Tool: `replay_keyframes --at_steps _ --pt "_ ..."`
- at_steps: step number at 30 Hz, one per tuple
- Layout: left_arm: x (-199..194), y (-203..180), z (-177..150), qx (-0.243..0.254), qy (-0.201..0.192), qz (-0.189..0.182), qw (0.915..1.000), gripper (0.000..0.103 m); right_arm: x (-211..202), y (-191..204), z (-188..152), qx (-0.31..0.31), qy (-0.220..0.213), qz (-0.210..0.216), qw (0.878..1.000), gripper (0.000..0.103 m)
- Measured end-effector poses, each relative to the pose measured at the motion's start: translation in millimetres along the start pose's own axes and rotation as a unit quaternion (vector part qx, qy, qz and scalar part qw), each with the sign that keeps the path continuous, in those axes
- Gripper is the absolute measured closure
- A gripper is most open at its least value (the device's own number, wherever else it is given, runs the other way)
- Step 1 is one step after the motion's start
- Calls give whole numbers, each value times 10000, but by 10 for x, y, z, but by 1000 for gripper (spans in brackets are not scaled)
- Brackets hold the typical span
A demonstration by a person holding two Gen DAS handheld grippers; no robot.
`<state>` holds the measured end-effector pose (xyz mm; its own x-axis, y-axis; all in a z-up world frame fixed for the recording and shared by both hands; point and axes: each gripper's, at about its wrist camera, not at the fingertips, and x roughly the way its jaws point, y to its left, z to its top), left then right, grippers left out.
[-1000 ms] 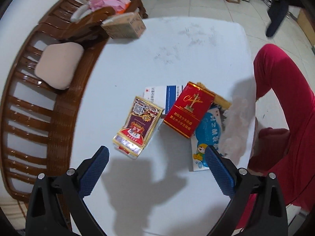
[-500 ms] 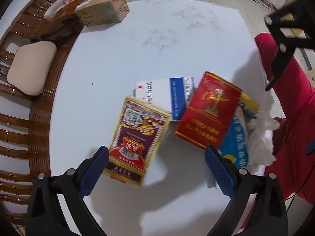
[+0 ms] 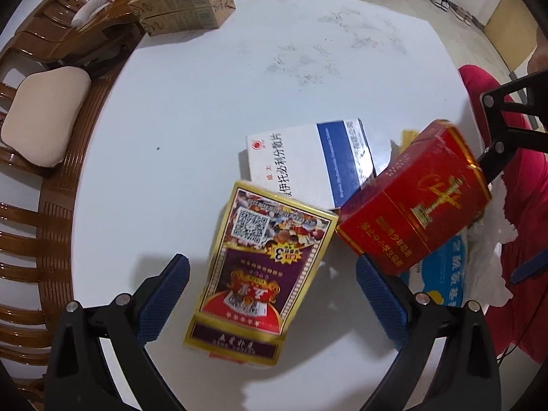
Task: Collect trash
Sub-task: 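Grasp the gold-purple snack box with the left tool while the right tool grasps the white tissue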
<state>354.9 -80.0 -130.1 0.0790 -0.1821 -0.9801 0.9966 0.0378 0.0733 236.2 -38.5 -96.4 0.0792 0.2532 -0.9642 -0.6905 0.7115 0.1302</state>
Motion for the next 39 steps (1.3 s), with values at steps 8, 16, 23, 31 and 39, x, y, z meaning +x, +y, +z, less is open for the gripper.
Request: replay_keyframes --at_steps 8,16,23,31,39 --pt "155 94 11 -249 124 28 9996 8 72 -101 -40 314 66 36 9995 39" --pt "246 118 12 -477 226 -36 9986 24 19 -161 -73 504 -8 37 9987 59" --pt "252 197 -3 -791 171 -119 9966 38 -31 -234 -111 803 -20 64 9967 88" --pt "260 295 -46 -1293 132 84 9915 41 -185 -250 -151 991 -201 38 9949 95" --pt "204 395 -216 -2348 24 442 9710 43 -384 -248 -238 1220 -404 -32 9917 97"
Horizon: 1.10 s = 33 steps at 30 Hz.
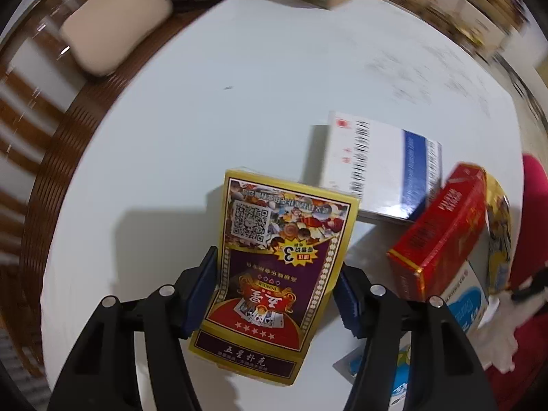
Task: Collect trash
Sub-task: 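Grasp the gold-purple snack box with the left tool while the right tool grasps the white tissue, then carry the snack box and tissue down toward the white plastic bag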
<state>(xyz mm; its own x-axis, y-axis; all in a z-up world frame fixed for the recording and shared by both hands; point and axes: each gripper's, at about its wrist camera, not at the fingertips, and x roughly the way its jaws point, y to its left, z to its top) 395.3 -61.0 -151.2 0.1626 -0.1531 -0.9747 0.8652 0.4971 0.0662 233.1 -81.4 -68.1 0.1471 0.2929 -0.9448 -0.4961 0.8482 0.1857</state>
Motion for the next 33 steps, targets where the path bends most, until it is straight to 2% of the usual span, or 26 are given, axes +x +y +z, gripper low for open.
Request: replay_keyframes --at_steps 3,5,12,18,26,33 --pt "-96 49 -68 -279 -97 33 9996 43 -108 41 -18 -3 -109 -73 9999 97" --pt "-190 48 -109 -418 -177 204 9988 44 -178 48 -36 19 -163 -158 9997 97" --pt "-443 -93 -246 -768 -118 482 9958 44 -381 -18 -122 179 -344 -408 9984 97" --pt "-796 -246 -393 -1216 -137 699 9900 45 -655 35 -212 295 -634 -632 9955 97" --pt "-1383 -791 -753 -1360 -439 924 9854 45 -1004 245 -376 389 -1024 -1013 9888 97" --pt "-1710 -1331 -1087 -1495 -599 1098 9808 45 -1297 460 -623 318 -1443 -1381 9793 97"
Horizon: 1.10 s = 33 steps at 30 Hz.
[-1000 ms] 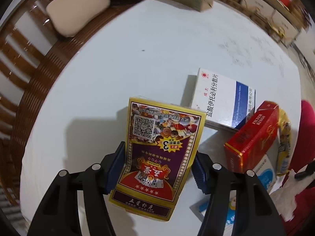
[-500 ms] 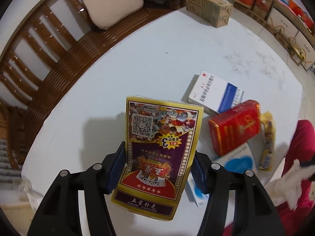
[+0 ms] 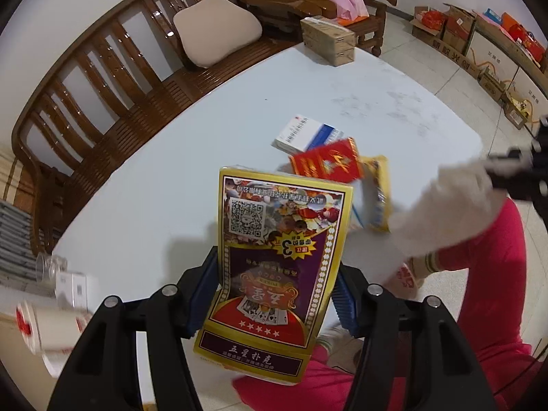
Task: Collect trash
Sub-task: 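Carry the snack box and tissue down toward the white plastic bag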
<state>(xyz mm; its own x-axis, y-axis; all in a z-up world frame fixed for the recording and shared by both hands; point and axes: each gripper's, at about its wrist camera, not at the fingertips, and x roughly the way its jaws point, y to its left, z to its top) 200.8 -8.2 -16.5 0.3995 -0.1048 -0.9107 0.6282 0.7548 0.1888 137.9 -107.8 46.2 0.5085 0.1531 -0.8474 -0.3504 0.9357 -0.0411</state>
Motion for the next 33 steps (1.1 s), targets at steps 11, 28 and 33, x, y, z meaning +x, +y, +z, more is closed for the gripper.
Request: replay_keyframes --at_steps 11,28,33 --pt "-210 -472 -643 -359 -88 -7 9993 45 -408 261 -468 -86 -200 -104 9997 97" --pt "98 -1048 -1307 -770 -160 -223 9967 45 -184 485 -1222 18 151 -174 9997 97" --pt "295 -1150 -1409 -862 -97 -458 9952 45 -2 489 -1374 87 309 -169 9993 97"
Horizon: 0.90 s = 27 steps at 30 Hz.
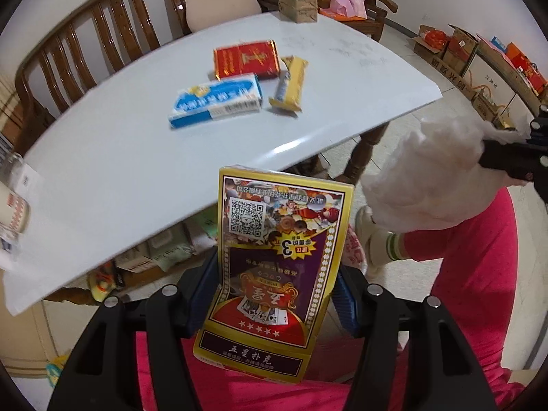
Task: Collect trash
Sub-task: 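Carry the snack box and tissue down toward the white plastic bag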
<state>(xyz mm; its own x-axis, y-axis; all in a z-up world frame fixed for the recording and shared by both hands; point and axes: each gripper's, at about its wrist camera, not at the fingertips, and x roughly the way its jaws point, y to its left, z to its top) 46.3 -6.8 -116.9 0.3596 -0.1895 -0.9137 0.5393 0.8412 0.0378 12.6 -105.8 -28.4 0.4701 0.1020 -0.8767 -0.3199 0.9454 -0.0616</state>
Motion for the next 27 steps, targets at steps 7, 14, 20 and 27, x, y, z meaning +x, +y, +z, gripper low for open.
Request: replay_keyframes --at_steps 7,14,20,27 --pt "349 -54 -107 -116 161 -88 9998 45 343 -1 -157 164 256 56 9995 97" --pt "704 -91 -164 -113 346 -20 9993 45 679 -45 -232 262 425 -45 9987 97" --pt "1042 -65 -213 -171 599 25 9981 45 1020 -119 -280 418 606 -1 9973 97" --pt "1473 -102 -226 -201 877 -52 9959 45 1457 -186 -382 560 857 -28 9947 97"
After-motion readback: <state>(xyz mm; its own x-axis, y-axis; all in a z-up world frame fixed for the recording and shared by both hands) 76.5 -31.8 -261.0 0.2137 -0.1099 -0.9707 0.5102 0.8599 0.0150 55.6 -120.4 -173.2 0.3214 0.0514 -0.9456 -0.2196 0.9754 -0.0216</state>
